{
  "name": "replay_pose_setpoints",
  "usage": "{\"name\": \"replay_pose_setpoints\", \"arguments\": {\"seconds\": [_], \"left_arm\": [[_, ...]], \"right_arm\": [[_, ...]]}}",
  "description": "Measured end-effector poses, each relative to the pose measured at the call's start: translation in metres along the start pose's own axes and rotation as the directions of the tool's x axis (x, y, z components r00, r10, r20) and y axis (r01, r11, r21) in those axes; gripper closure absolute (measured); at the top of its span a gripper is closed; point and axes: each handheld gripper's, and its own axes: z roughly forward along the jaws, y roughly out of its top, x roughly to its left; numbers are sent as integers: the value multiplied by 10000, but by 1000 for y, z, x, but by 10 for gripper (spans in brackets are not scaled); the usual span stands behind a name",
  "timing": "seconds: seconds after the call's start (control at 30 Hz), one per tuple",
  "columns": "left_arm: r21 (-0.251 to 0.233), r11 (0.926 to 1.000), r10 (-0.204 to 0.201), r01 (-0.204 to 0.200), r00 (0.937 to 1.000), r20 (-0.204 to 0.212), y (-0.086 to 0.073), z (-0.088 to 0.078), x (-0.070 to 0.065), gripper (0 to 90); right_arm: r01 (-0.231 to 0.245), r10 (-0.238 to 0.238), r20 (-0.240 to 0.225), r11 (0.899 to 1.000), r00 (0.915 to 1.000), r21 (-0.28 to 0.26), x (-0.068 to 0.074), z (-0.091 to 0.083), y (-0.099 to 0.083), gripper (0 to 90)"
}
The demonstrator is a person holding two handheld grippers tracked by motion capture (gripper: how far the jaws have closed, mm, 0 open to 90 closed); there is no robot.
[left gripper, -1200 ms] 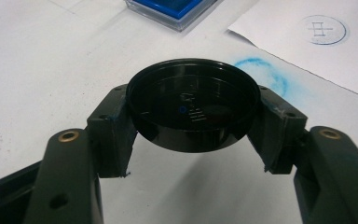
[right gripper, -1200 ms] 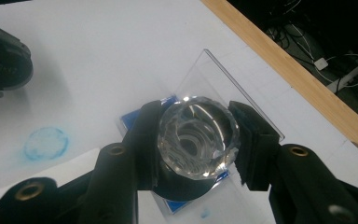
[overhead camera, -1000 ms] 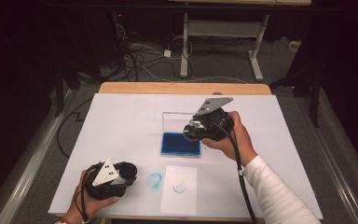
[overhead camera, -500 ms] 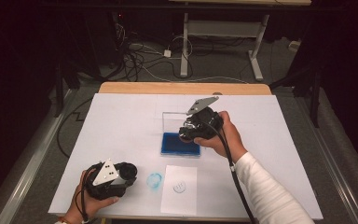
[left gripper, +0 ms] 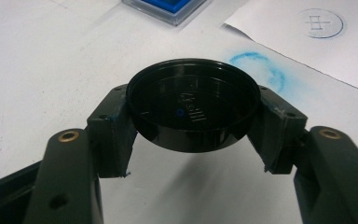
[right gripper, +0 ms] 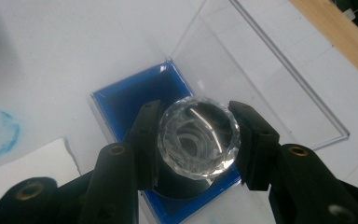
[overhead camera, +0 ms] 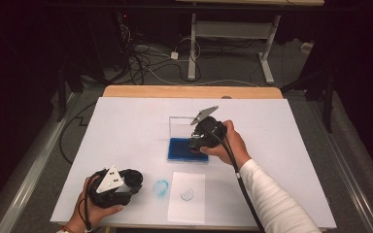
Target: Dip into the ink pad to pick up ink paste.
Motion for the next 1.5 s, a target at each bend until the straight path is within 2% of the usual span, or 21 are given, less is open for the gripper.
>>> {"name": "replay_pose_setpoints", "arguments": {"seconds": [0.2, 0.53, 1.07, 1.5], "left_arm": [[13, 10000, -2, 2, 10000, 26, 0, 0, 0, 368], [50, 10000, 22, -22, 10000, 32, 0, 1, 0, 368], [42, 10000, 11, -11, 10000, -59, 0, 1, 0, 367], [61, 9999, 80, -80, 10000, -35, 0, 0, -1, 367]], "right_arm": [[-397, 396, -155, 9992, 9991, -57, -5, 9, -6, 575], [-471, 473, -125, 9988, 9988, 149, -4, 19, -13, 575], [-326, 327, -80, 9995, 9994, 36, -2, 25, -19, 574], [-98, 96, 269, 9999, 9996, 102, 5, 25, -20, 574]]}}
